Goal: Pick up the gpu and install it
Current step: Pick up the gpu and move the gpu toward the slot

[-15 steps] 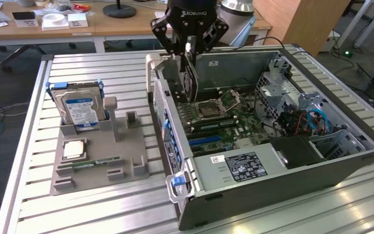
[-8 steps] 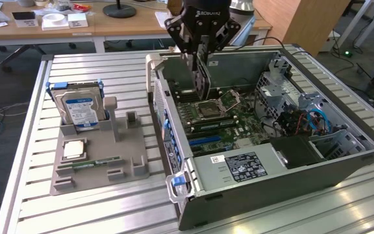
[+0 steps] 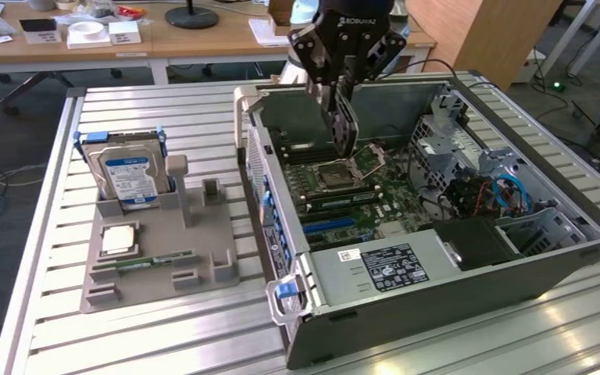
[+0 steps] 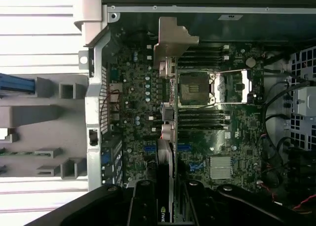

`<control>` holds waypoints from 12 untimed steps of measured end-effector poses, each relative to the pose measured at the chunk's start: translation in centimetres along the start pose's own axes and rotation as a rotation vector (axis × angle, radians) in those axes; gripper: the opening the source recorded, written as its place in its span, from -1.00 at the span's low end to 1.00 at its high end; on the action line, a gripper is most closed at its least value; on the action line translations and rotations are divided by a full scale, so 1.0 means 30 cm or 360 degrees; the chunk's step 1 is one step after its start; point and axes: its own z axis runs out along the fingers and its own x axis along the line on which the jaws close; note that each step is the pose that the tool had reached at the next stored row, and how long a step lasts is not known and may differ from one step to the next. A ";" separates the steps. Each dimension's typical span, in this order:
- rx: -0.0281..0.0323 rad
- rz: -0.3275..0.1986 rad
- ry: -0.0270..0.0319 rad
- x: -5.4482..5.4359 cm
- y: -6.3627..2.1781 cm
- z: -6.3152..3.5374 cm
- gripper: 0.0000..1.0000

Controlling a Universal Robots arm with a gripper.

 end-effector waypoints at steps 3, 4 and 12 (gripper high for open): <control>-0.00001 0.0000 0.00000 -0.028 0.003 0.002 -0.48; -0.00001 0.0000 0.00000 -0.037 0.005 0.002 -0.48; 0.00000 0.0000 0.00000 -0.110 0.013 0.006 -0.48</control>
